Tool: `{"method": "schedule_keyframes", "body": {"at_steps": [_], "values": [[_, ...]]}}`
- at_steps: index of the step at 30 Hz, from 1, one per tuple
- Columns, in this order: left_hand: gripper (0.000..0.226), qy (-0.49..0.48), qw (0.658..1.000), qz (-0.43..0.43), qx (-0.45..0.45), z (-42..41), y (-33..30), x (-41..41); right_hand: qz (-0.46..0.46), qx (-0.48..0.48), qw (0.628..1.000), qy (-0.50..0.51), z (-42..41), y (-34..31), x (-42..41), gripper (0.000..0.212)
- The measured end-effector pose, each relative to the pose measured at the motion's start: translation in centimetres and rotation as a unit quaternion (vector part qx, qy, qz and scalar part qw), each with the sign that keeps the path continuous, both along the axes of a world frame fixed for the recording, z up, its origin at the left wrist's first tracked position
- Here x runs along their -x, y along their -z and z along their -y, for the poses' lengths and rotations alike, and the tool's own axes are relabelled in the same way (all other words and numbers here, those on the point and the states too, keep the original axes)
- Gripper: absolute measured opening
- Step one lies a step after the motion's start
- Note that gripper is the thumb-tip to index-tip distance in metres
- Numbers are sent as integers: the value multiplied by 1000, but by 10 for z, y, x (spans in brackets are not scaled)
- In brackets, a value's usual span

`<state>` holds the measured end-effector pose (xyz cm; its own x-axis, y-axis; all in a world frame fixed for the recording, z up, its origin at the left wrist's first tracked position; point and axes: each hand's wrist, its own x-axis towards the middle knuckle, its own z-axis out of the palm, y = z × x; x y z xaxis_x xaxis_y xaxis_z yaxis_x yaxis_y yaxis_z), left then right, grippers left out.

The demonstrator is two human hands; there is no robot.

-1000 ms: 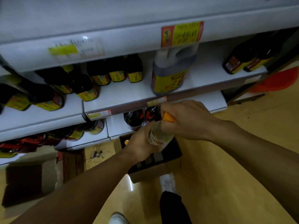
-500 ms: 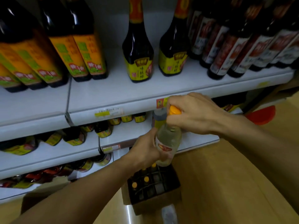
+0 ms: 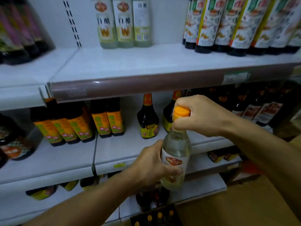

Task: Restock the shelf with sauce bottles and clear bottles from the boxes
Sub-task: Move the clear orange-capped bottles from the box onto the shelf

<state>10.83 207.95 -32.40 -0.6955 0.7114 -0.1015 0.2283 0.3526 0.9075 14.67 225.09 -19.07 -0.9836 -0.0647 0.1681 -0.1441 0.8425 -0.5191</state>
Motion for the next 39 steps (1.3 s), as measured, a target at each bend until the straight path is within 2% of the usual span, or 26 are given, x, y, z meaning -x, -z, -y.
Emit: {"method": "schedule_keyframes", "body": {"at_steps": [6,10,20,23,29,39], "values": [[64,4,1000,-8,-11,7,-65,6,-35,-4,999,-21,4,-66,4,21],[61,1,999,-37,-25,10,-105,8,-71,-21,997,-21,8,-105,6,28],[53,-9,993,-108,-43,13,-198,12,-132,66,987,-57,4,-181,21,25],[53,-34,991,-118,-55,11,-219,15,-145,108,981,-77,-2,-198,29,19],[56,-80,982,-153,-82,-2,-249,24,-210,120,966,-96,-13,-226,52,18],[41,-115,964,-186,-154,-12,-294,50,-298,137,939,-105,-15,-271,98,23]]}}
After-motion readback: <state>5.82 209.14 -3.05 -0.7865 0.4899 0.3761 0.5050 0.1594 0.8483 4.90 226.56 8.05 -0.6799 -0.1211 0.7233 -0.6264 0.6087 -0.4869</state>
